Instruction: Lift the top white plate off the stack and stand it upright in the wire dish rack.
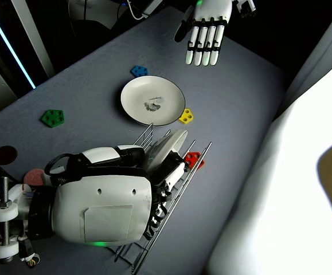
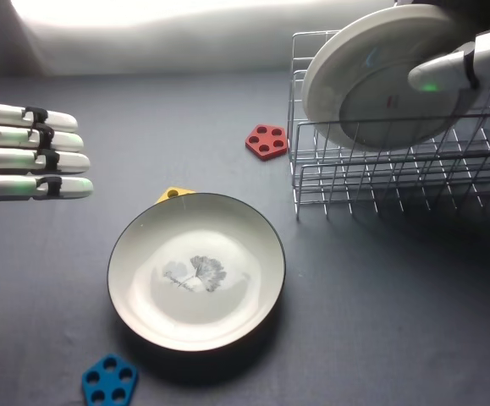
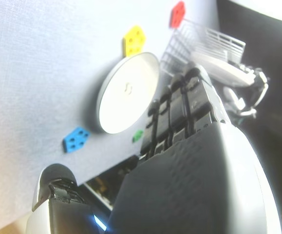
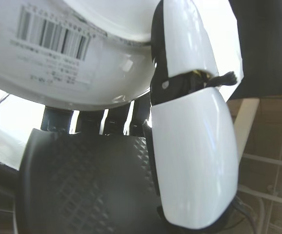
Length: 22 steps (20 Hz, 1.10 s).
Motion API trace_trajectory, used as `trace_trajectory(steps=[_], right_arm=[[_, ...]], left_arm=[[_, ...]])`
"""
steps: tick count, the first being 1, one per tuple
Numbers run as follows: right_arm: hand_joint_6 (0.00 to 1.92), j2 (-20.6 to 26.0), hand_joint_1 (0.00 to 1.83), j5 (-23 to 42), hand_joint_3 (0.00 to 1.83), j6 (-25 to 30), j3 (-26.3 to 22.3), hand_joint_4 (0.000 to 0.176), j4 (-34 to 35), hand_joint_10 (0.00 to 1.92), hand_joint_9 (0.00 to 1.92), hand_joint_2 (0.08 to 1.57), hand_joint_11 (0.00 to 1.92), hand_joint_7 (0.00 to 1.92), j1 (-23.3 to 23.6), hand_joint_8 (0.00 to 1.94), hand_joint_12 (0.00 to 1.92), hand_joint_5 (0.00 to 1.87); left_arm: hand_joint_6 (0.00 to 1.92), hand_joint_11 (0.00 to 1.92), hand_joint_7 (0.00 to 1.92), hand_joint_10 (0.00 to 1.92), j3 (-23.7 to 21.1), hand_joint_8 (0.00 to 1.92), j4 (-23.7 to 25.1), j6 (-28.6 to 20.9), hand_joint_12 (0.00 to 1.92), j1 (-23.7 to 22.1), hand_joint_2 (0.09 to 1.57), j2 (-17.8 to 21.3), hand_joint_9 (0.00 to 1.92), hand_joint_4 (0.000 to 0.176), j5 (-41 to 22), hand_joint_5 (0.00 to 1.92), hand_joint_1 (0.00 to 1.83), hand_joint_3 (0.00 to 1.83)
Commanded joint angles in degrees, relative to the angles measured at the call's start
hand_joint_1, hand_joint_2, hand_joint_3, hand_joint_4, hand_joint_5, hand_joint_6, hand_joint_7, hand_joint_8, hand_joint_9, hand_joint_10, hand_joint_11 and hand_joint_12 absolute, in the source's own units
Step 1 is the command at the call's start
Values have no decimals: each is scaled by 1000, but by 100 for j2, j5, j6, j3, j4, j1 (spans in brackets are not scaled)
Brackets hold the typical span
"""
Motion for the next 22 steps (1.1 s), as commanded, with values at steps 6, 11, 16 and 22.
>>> trace_trajectory(steps=[6, 11, 16, 22], right_arm=[[911, 32, 1500, 837, 2, 194, 167, 0, 325, 684, 1157, 1041, 1036, 1123, -31, 524, 1297, 945], [1019, -12, 1503, 856, 1, 204, 266, 0, 335, 450, 1275, 1022, 1098, 1183, -137, 430, 1195, 908], [814, -46, 1185, 884, 0, 204, 299, 0, 312, 4, 1099, 1068, 1139, 1005, -194, 2, 178, 1071], [13, -87, 1168, 888, 0, 249, 399, 0, 326, 0, 987, 950, 1115, 868, -206, 0, 33, 834]], left_arm=[[5, 111, 94, 6, -17, 6, -451, 46, 17, -87, 926, 60, 109, 0, -462, 59, 205, 0], [1, 124, 85, 5, -2, 2, -481, 49, 21, -84, 930, 68, 105, 0, -497, 53, 160, 1], [0, 108, 82, 0, -4, 0, -513, 66, 13, -85, 927, 73, 95, 0, -527, 54, 177, 0], [1, 101, 87, 2, -7, 2, -510, 89, 10, -83, 927, 74, 98, 0, -533, 53, 179, 0]])
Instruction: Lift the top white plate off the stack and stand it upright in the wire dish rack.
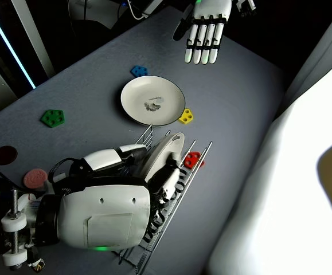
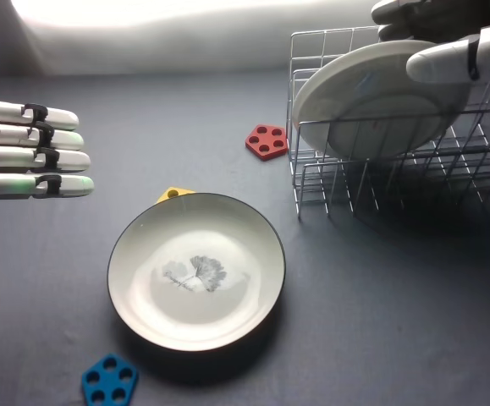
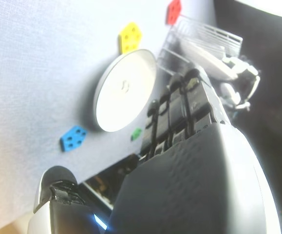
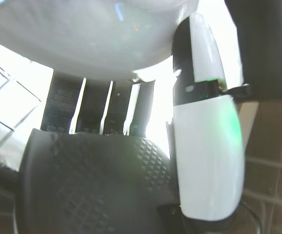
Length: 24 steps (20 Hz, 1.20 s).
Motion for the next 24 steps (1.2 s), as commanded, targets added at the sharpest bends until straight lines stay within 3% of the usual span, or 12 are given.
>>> trace_trajectory(steps=[1, 18, 24], right_arm=[[9, 77, 1157, 587, 1, 87, 48, 0, 277, 0, 977, 953, 1104, 862, 39, 0, 27, 831], [6, 79, 1032, 1202, 0, 86, 53, 0, 323, 0, 856, 933, 1011, 791, 142, 0, 0, 755], [0, 79, 938, 1393, 0, -101, 146, 0, 373, 0, 607, 928, 729, 558, 144, 0, 0, 585]], left_arm=[[4, 109, 94, 4, -1, 4, -468, 48, 13, -83, 926, 61, 105, 0, -426, 59, 165, 0], [3, 108, 84, 2, 29, 3, -439, 66, 10, -82, 926, 111, 99, 0, -453, 53, 146, 0], [2, 104, 73, 0, 26, 0, -441, 68, 7, -84, 927, 109, 88, 0, -461, 49, 141, 1]])
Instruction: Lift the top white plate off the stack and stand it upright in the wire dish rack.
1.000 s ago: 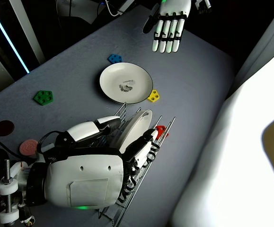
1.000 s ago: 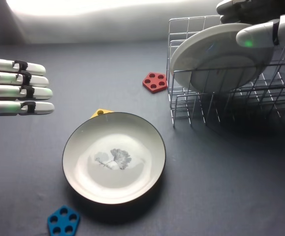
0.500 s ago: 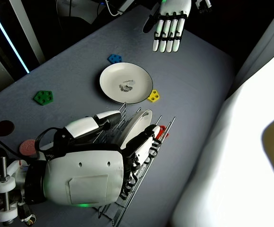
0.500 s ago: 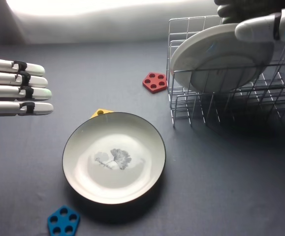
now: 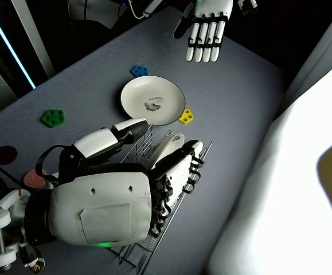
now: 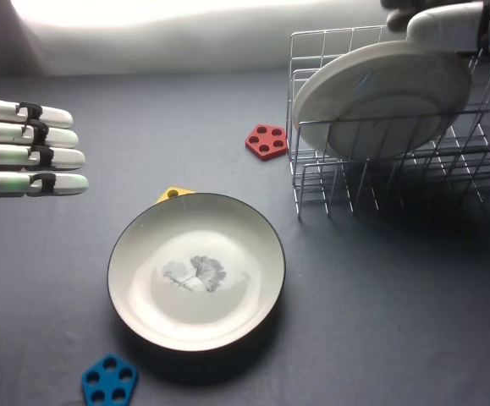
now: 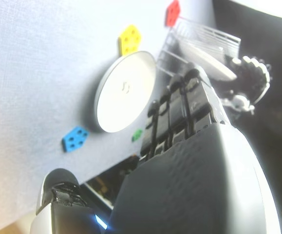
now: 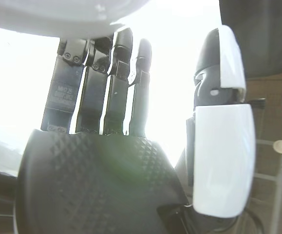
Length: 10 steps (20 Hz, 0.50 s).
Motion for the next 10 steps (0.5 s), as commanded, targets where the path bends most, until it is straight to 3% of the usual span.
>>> trace_trajectory(steps=[1, 6, 10], right_arm=[[0, 81, 947, 685, 0, 13, 73, 0, 363, 0, 597, 919, 718, 545, 65, 0, 0, 570], [1, 81, 933, 1195, 0, -653, 128, 0, 466, 0, 546, 899, 628, 517, 127, 0, 0, 535], [0, 81, 902, 2239, 0, -1429, 54, 0, -310, 0, 475, 896, 568, 454, 257, 0, 0, 436]], left_arm=[[3, 104, 77, 0, 4, 2, -463, 44, 7, -84, 922, 61, 88, 0, -438, 51, 137, 0], [1, 97, 66, 0, 7, 0, -463, 45, 4, -82, 926, 61, 73, 0, -441, 40, 166, 1], [4, 109, 79, 5, 10, 5, -464, 45, 9, -82, 926, 63, 84, 0, -448, 51, 177, 1]])
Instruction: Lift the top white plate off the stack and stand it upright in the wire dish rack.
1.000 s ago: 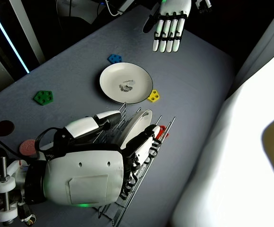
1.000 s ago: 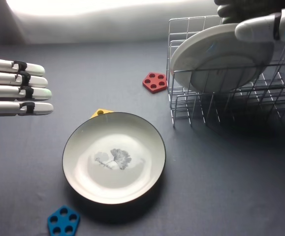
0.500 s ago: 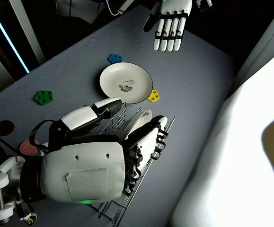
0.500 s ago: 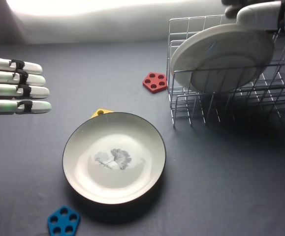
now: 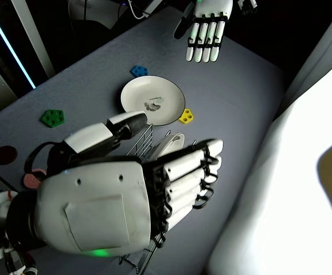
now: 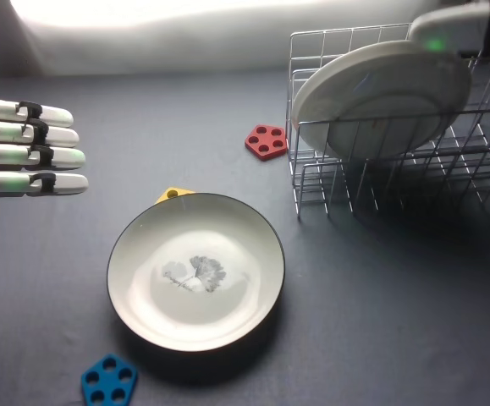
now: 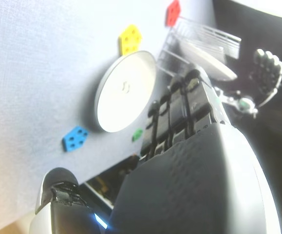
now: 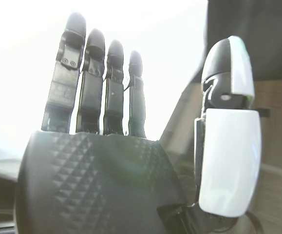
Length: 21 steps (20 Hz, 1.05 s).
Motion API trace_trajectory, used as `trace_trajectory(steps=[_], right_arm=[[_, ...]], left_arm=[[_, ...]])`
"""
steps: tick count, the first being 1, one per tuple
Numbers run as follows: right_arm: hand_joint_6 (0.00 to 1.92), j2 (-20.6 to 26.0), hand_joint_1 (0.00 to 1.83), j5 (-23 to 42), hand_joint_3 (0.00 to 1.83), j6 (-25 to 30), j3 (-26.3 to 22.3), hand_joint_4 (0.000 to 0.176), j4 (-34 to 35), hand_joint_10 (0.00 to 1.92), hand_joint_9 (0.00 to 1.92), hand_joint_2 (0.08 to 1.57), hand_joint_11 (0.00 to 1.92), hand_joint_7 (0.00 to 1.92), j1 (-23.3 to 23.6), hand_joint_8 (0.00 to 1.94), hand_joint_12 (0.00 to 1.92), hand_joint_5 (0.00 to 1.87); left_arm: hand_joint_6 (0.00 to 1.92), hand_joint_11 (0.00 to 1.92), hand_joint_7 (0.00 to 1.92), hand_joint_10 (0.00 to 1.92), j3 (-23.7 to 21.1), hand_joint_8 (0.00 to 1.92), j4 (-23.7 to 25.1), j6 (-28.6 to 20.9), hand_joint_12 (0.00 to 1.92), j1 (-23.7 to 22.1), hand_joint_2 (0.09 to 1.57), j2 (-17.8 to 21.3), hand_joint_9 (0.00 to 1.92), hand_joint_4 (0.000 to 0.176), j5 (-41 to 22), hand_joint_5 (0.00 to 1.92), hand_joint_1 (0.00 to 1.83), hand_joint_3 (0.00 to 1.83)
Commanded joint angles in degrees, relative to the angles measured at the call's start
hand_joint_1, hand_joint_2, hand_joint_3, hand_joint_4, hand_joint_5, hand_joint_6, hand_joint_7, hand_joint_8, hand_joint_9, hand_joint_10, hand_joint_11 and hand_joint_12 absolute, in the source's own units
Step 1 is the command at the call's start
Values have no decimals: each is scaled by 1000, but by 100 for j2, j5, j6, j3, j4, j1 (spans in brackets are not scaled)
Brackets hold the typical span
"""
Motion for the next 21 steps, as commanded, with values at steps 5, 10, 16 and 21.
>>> trace_trajectory(steps=[5, 10, 16, 21], right_arm=[[3, 276, 864, 1157, 3, -1797, -524, 0, -1155, 2, 417, 901, 487, 395, 266, 0, 1, 415], [0, 644, 781, 878, 4, -3060, -1242, 0, -2153, 1, 400, 915, 446, 380, 338, 3, 1, 328], [0, 952, 701, 853, 8, -3059, -1331, 0, -2412, 3, 362, 933, 378, 343, 338, 0, 3, 234], [4, 1019, 717, 855, 5, -3060, -1446, 0, -2561, 0, 334, 940, 378, 298, 338, 0, 6, 206]], left_arm=[[3, 114, 65, 0, 21, 0, -477, 45, 11, -81, 924, 64, 62, 0, -457, 46, 159, 0], [2, 105, 66, 5, 42, 3, -477, 45, 7, -80, 928, 64, 61, 0, -488, 49, 167, 1], [9, 115, 69, 11, 41, 10, -482, 44, 10, -80, 927, 64, 56, 0, -506, 53, 178, 0], [1, 107, 63, 6, 41, 2, -483, 44, 6, -80, 929, 63, 58, 0, -537, 46, 175, 0]])
